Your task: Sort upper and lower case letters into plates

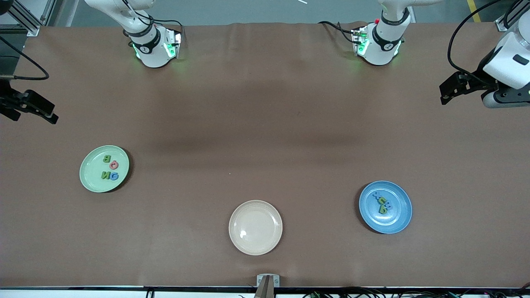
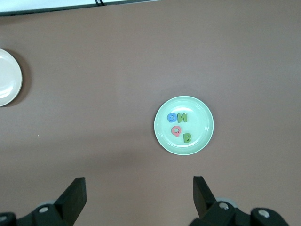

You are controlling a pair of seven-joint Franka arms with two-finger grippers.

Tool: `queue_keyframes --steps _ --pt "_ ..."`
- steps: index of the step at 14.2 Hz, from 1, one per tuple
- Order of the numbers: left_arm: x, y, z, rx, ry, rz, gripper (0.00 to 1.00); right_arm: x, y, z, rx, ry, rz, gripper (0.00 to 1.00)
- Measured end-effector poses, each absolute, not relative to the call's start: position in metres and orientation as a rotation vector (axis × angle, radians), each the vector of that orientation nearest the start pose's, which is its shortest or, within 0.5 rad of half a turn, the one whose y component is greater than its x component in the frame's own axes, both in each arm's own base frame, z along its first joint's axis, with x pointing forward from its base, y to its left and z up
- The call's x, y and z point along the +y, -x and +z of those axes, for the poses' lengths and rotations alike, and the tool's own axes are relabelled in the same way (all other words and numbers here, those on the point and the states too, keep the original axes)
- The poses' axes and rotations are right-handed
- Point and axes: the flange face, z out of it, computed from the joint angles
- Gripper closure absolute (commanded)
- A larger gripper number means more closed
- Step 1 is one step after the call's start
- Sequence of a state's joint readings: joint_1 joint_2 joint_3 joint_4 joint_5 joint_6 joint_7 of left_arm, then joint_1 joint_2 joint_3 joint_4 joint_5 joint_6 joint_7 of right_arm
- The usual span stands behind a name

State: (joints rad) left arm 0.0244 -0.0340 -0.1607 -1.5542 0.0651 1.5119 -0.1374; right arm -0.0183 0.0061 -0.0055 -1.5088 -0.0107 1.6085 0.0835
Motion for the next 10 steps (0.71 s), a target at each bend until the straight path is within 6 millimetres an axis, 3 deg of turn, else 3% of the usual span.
queue_keyframes --steps 10 --pt "-0.0704 -0.5323 0.6427 0.041 3.11 0.033 0.0 -0.0164 -0.5605 0.6576 0.174 3.141 -0.159 0.0"
